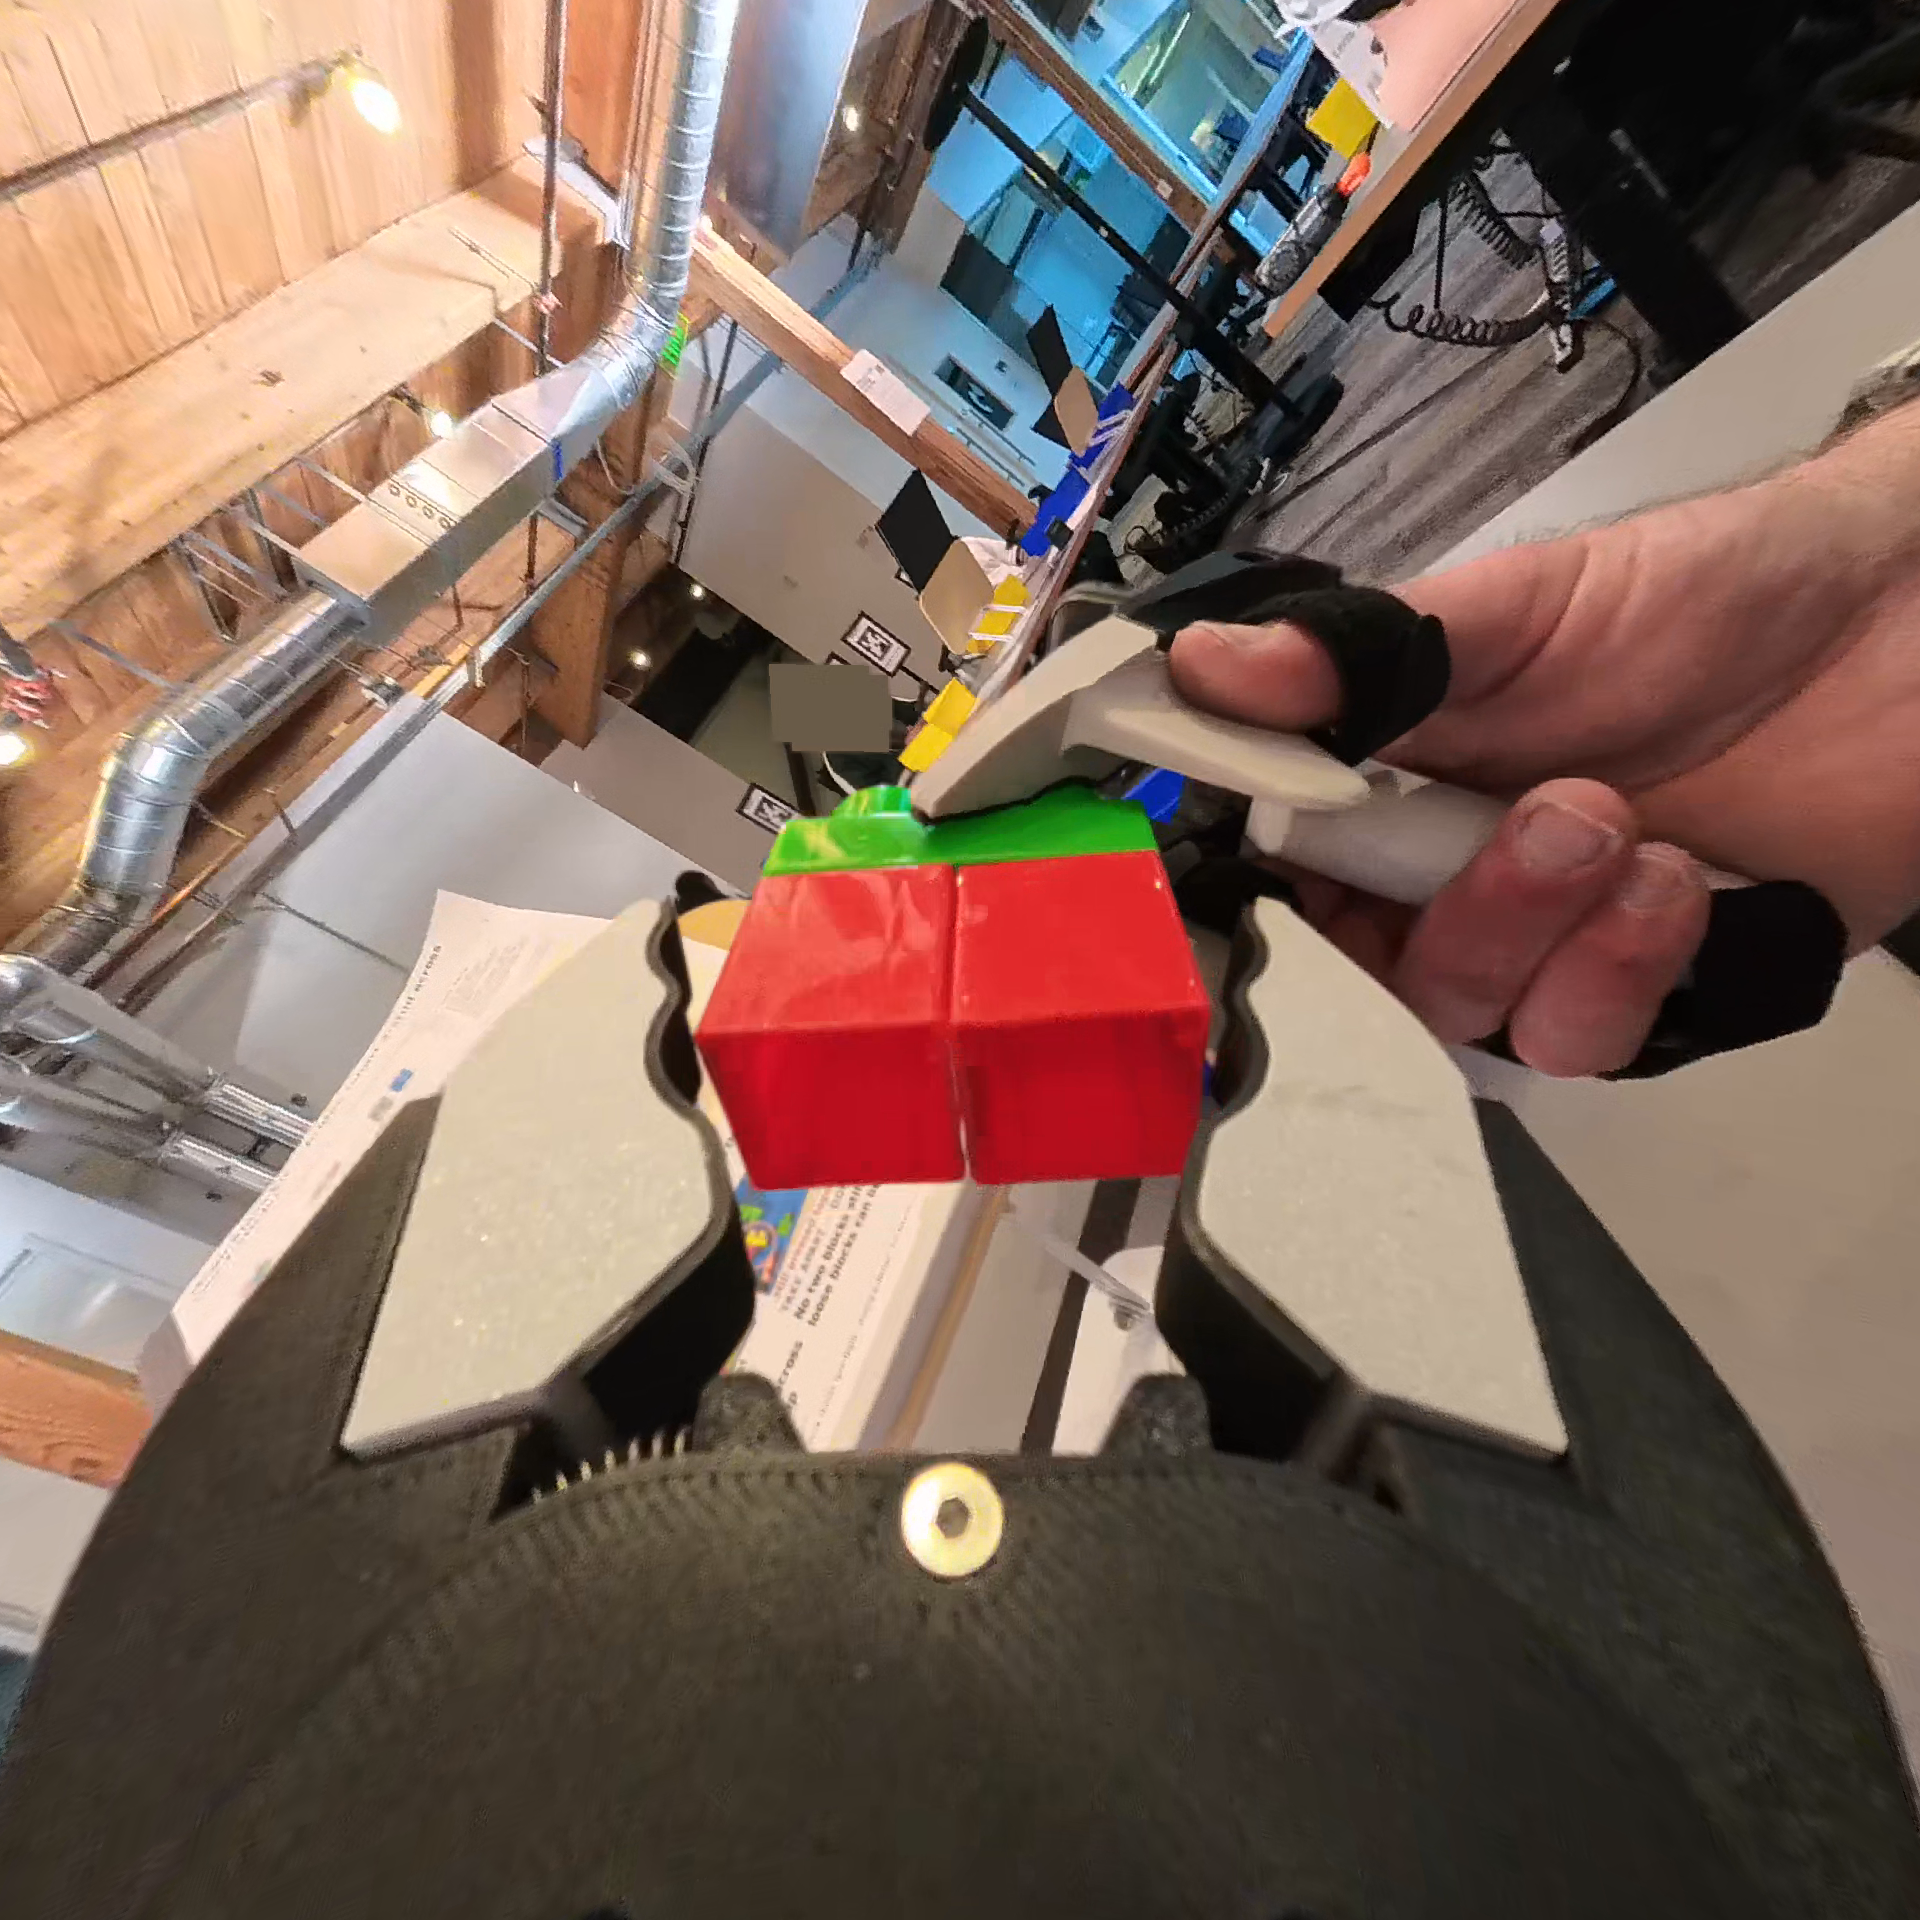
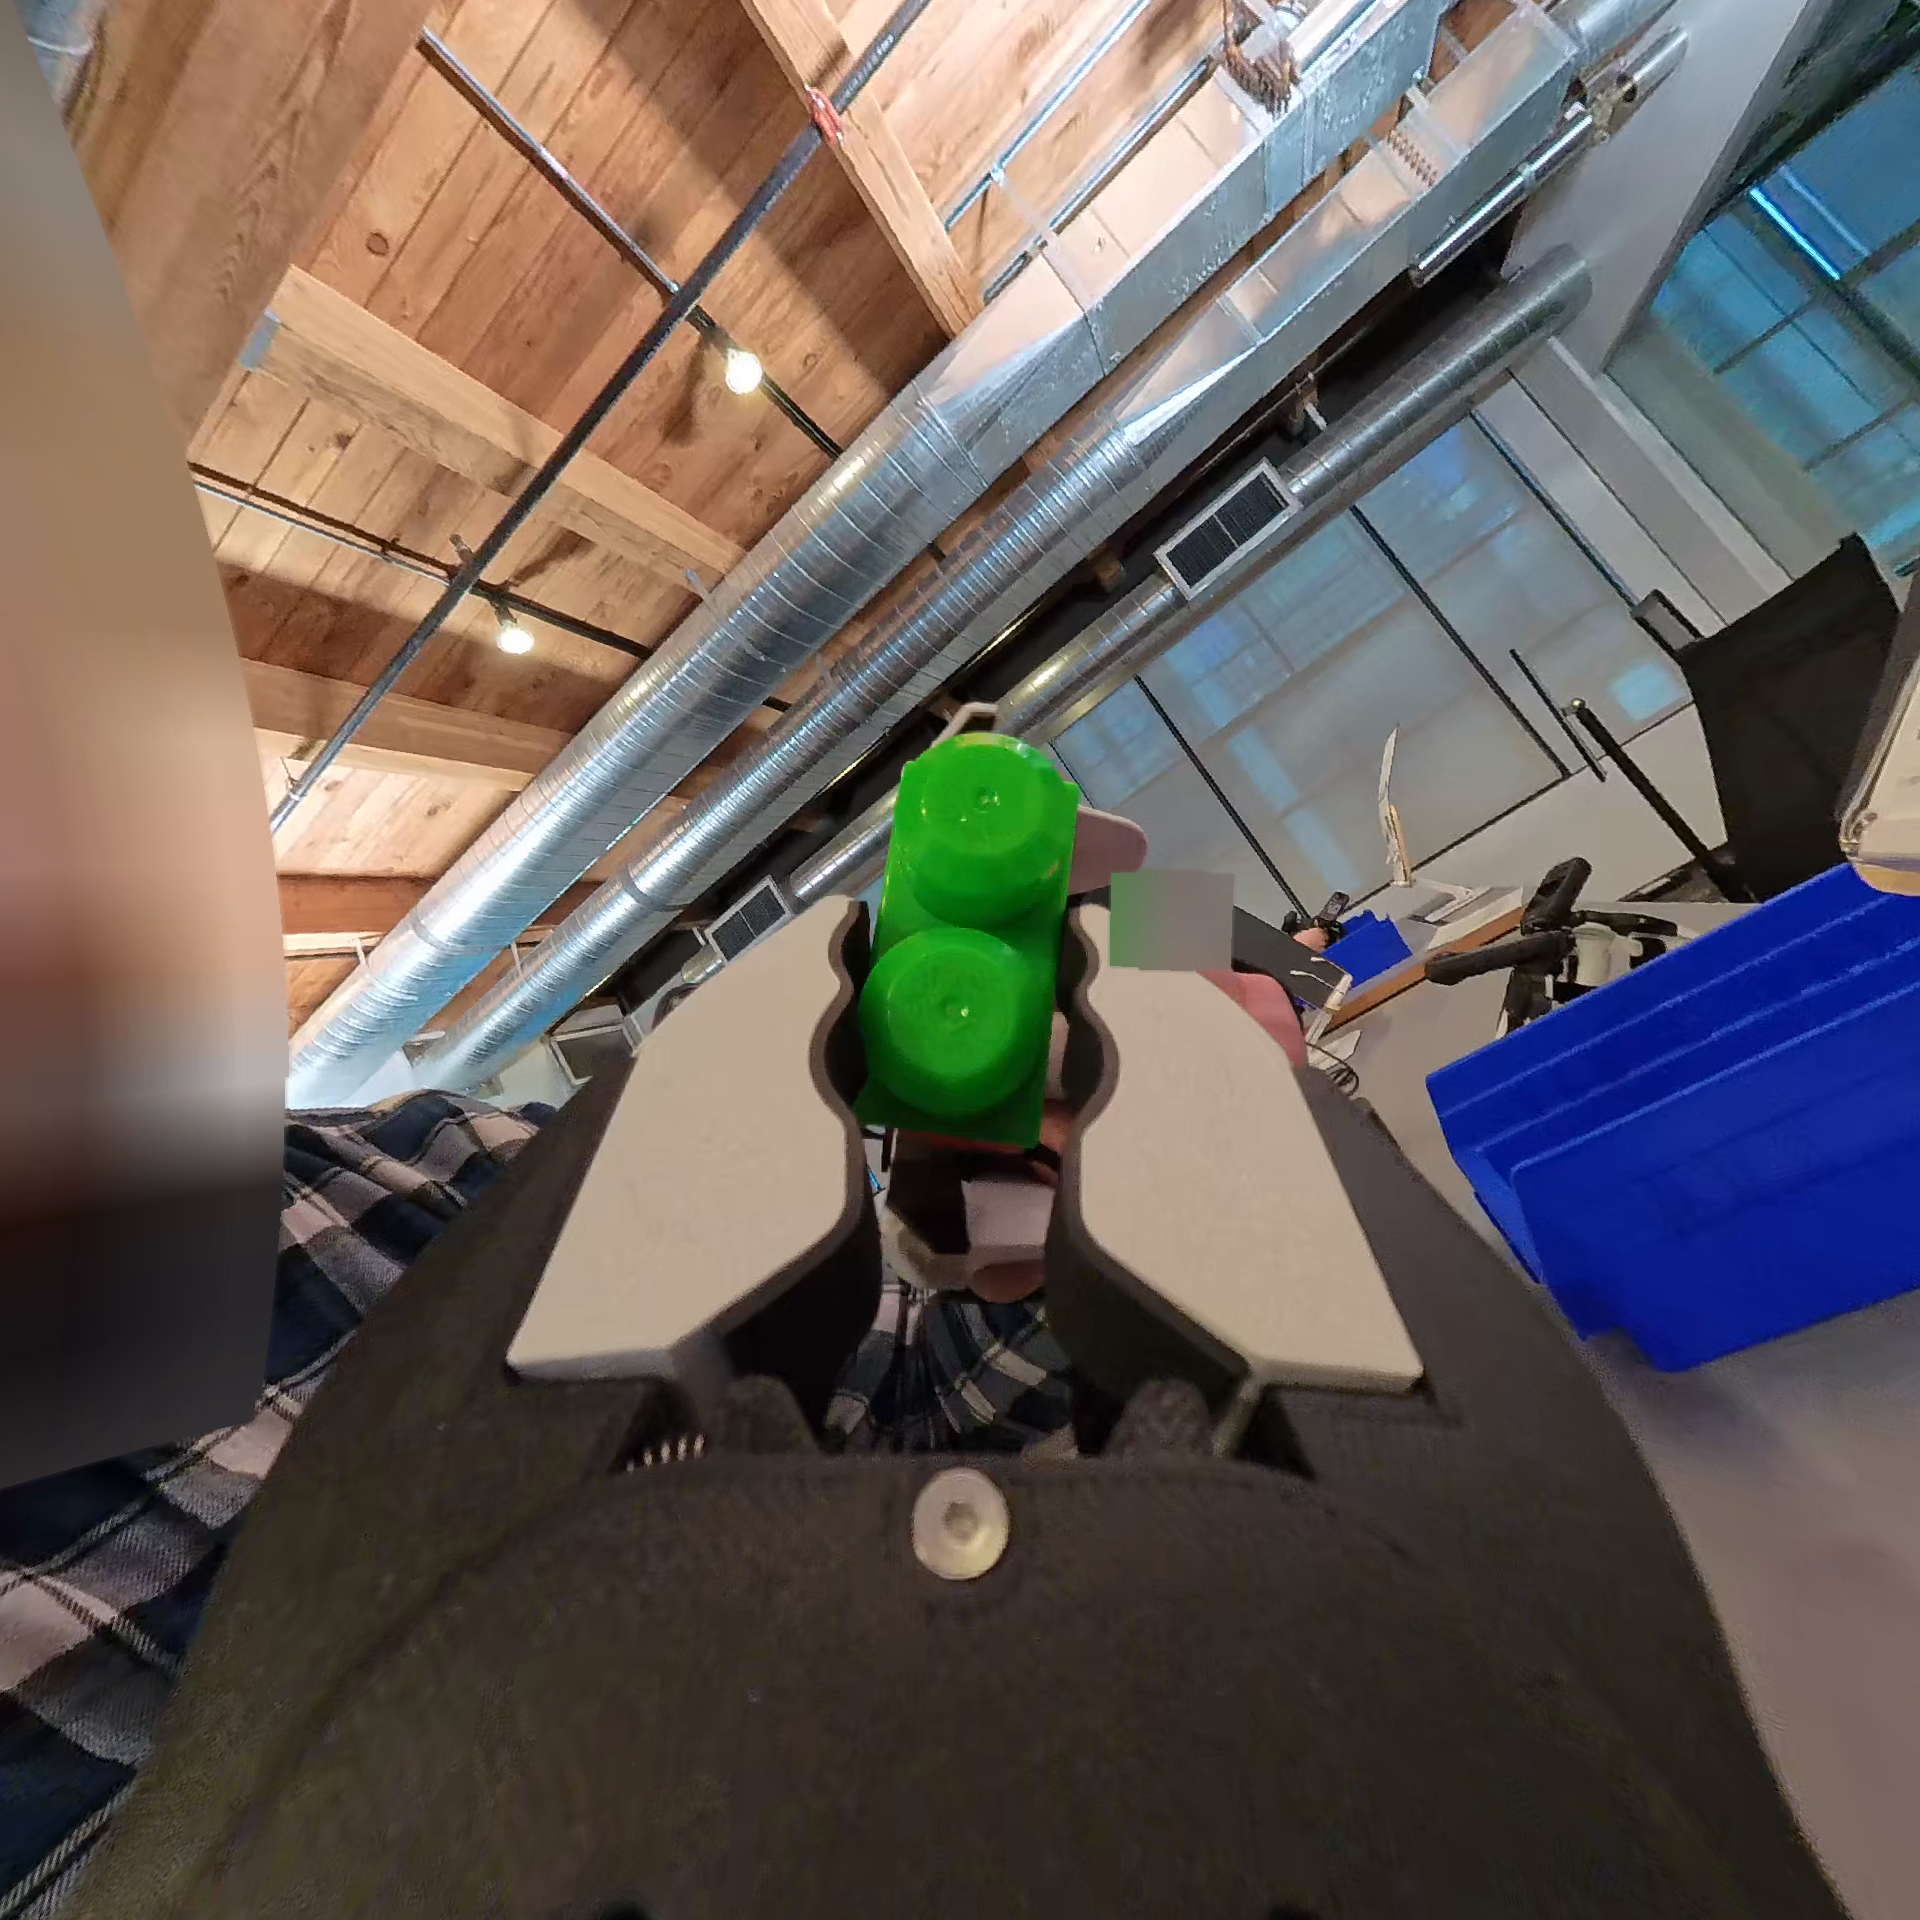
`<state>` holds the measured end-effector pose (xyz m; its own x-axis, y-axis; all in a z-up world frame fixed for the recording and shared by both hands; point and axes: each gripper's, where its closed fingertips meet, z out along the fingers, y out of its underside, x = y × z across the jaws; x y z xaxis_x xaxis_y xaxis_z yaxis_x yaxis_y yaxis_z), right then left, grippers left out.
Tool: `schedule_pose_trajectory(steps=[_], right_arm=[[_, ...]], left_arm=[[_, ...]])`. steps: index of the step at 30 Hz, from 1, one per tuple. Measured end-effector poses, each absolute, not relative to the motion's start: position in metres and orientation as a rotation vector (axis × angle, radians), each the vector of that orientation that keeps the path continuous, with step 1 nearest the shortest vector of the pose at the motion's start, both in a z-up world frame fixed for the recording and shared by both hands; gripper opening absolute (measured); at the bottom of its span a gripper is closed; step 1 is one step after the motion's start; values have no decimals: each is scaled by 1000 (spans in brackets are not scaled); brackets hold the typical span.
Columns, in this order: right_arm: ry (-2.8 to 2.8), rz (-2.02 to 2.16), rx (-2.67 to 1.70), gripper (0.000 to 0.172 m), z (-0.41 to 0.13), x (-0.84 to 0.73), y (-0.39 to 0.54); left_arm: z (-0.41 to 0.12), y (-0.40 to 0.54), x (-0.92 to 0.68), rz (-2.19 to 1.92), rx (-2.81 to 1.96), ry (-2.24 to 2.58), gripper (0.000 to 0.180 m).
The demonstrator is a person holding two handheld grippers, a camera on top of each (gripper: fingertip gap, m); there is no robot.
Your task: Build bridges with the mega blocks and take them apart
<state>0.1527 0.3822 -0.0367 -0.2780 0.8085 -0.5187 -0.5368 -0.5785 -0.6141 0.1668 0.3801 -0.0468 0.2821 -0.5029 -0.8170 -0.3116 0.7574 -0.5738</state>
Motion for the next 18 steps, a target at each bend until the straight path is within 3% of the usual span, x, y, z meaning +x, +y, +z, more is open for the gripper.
schedule_pose_trajectory(steps=[3,7,18], right_arm=[[-416,1957,-1043,35,-36,151,379],[-413,1952,-1041,35,-36,150,378],[-411,1964,-1042,35,-39,148,378]], left_arm=[[-48,385,166,-138,-769,1312,101],[-49,382,167,-142,-765,1334,90],[-47,374,168,-211,-741,1346,90]])
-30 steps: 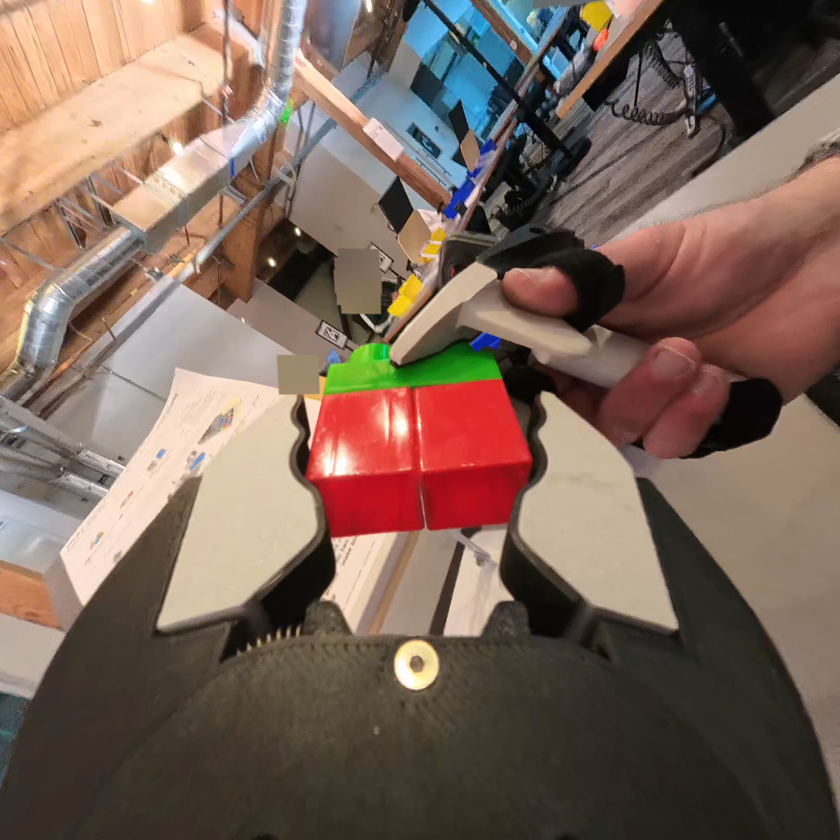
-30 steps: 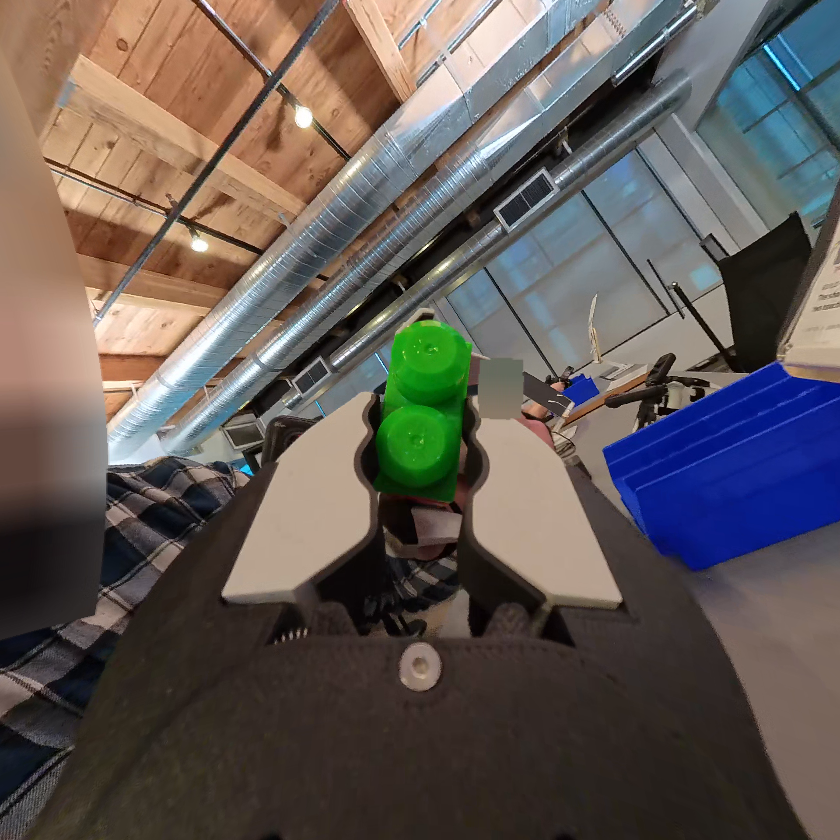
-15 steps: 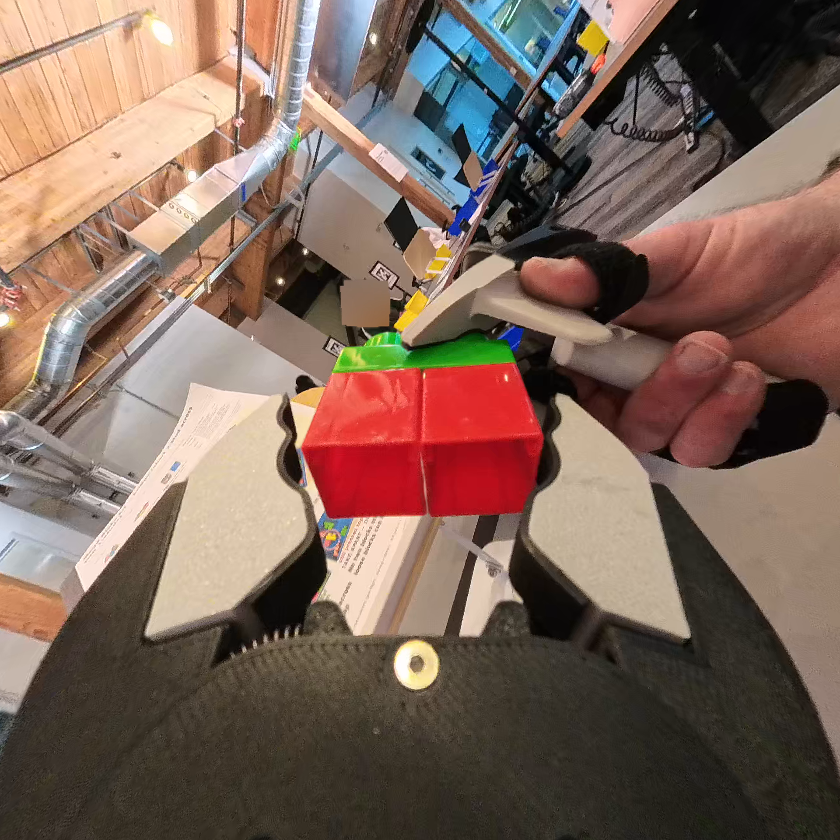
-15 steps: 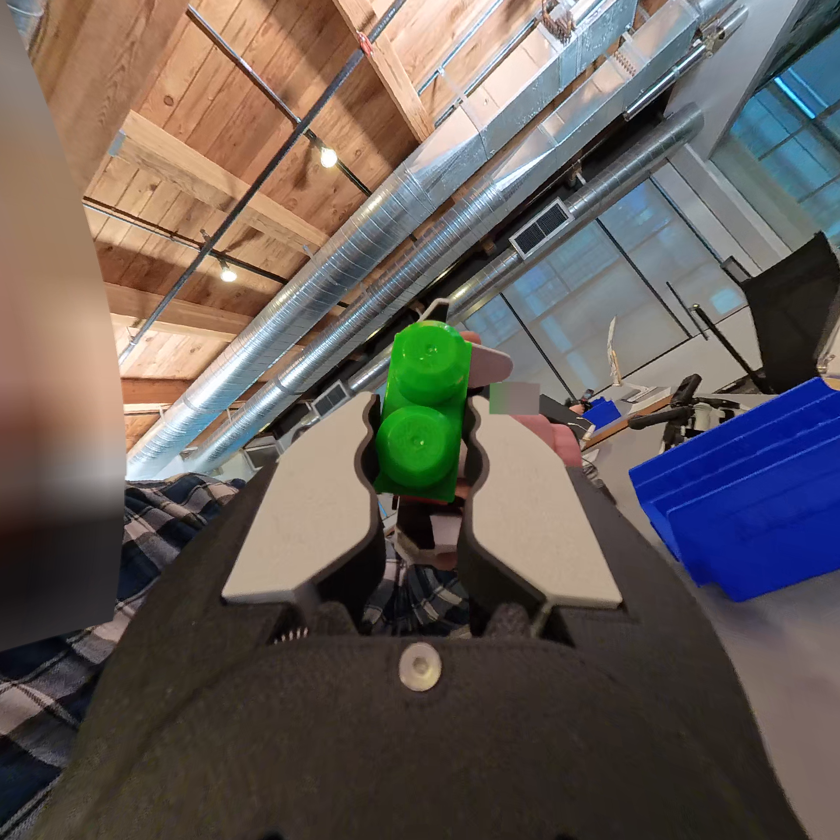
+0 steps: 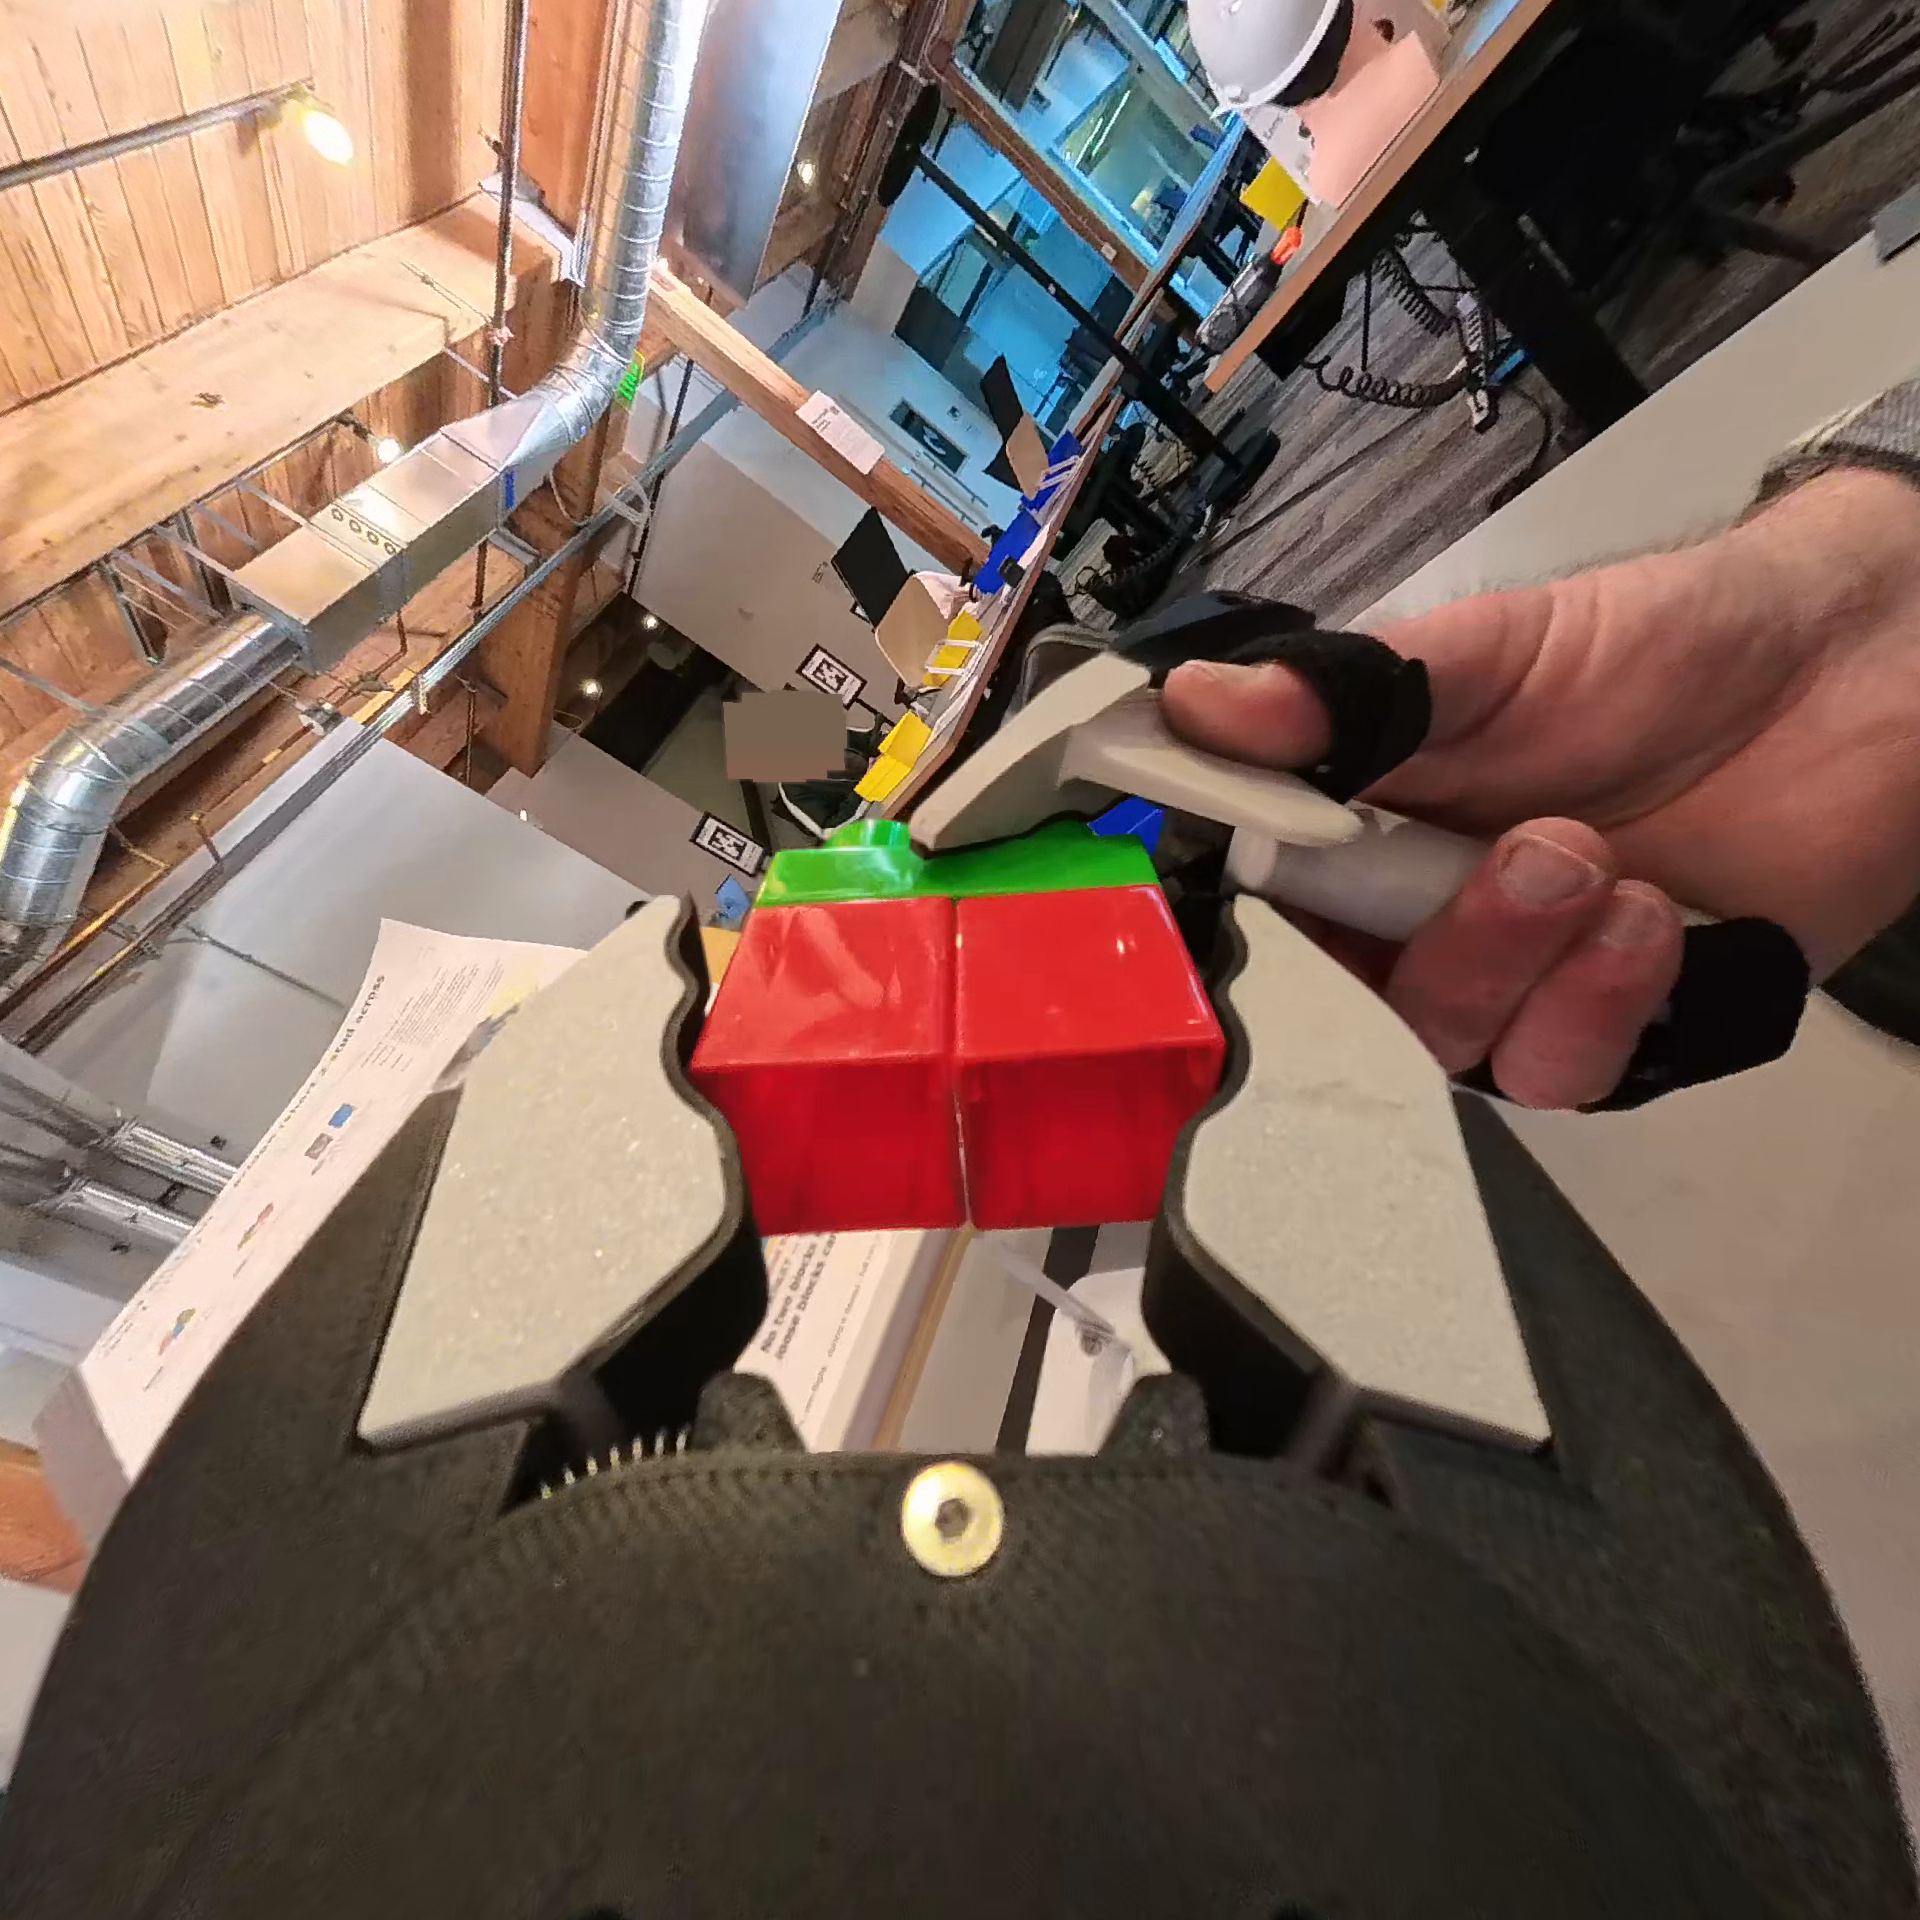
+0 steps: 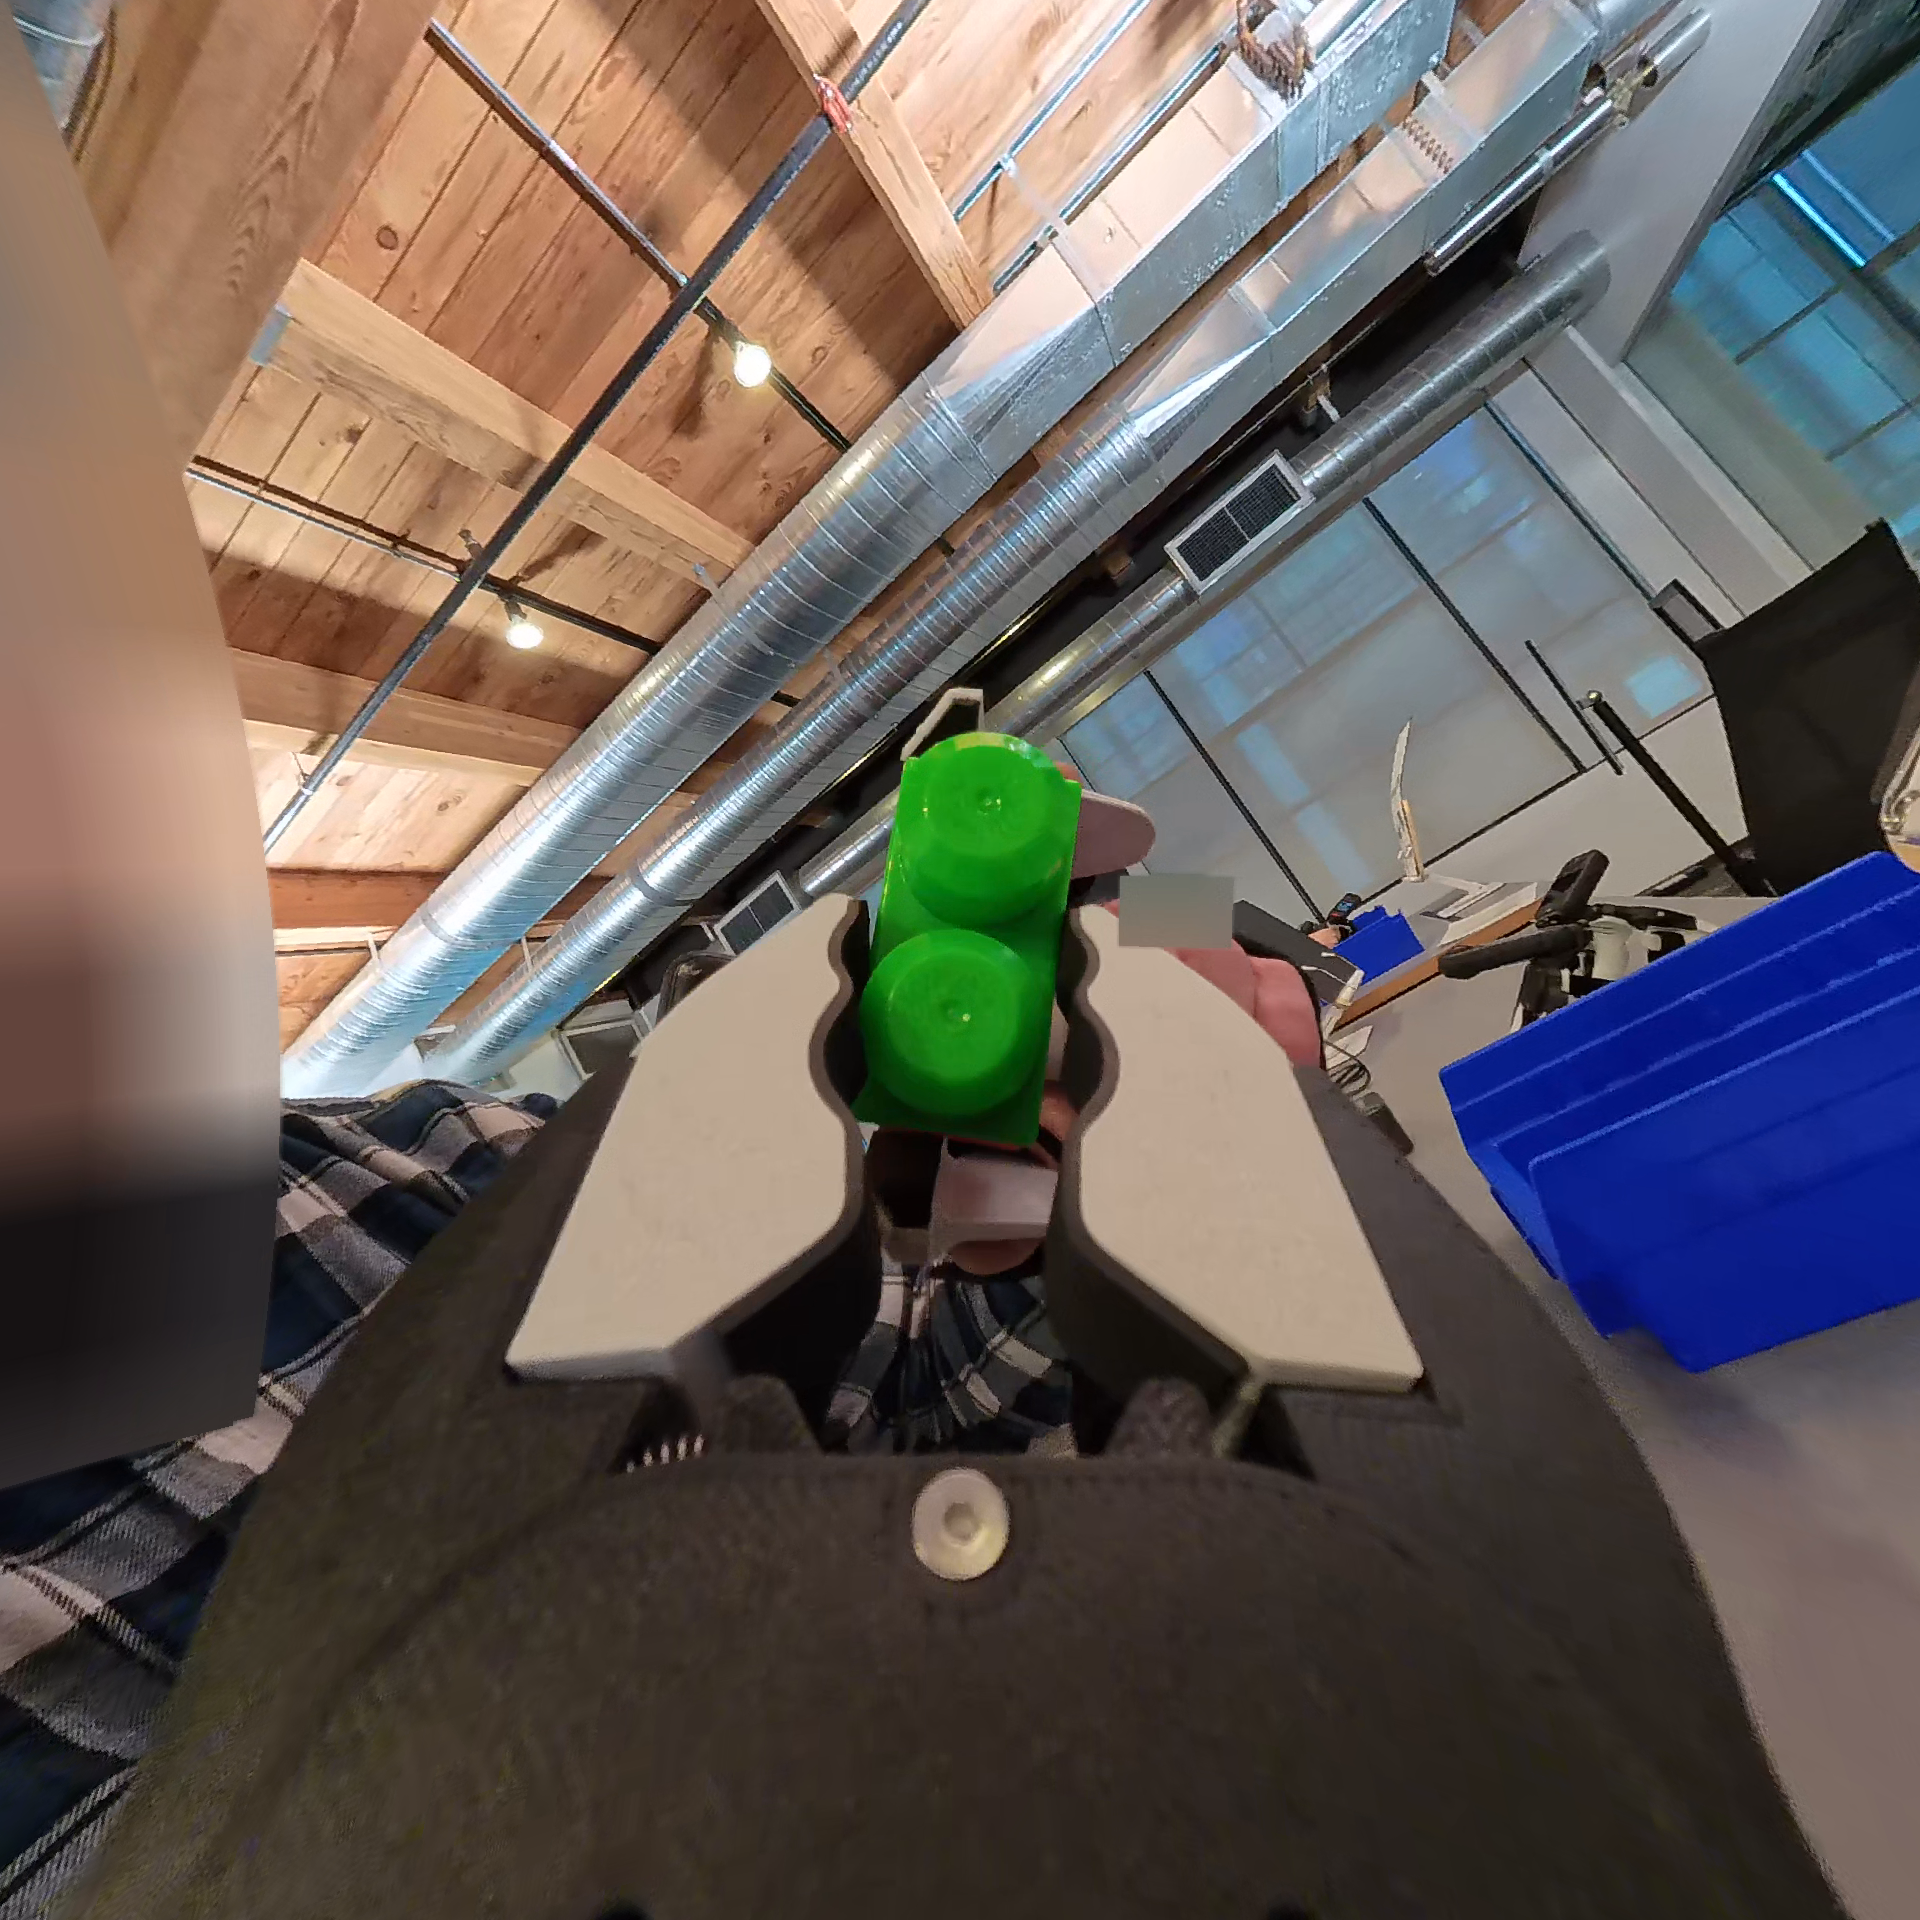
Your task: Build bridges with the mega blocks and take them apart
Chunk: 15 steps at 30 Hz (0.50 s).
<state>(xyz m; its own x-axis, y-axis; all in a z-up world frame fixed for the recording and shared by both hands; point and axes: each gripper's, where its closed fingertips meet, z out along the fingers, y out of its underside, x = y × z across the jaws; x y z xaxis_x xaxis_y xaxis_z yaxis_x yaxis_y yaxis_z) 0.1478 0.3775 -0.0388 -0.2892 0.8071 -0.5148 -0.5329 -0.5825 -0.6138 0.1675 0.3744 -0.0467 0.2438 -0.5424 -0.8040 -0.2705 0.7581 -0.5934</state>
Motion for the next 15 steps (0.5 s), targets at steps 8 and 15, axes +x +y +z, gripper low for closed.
schedule_pose_trajectory(steps=[8,15], right_arm=[[-423,1972,-1010,35,-39,147,374],[-447,1906,-990,35,-36,149,371]], left_arm=[[-46,369,167,-292,-752,1368,88],[-46,369,167,-381,-798,1363,91]])
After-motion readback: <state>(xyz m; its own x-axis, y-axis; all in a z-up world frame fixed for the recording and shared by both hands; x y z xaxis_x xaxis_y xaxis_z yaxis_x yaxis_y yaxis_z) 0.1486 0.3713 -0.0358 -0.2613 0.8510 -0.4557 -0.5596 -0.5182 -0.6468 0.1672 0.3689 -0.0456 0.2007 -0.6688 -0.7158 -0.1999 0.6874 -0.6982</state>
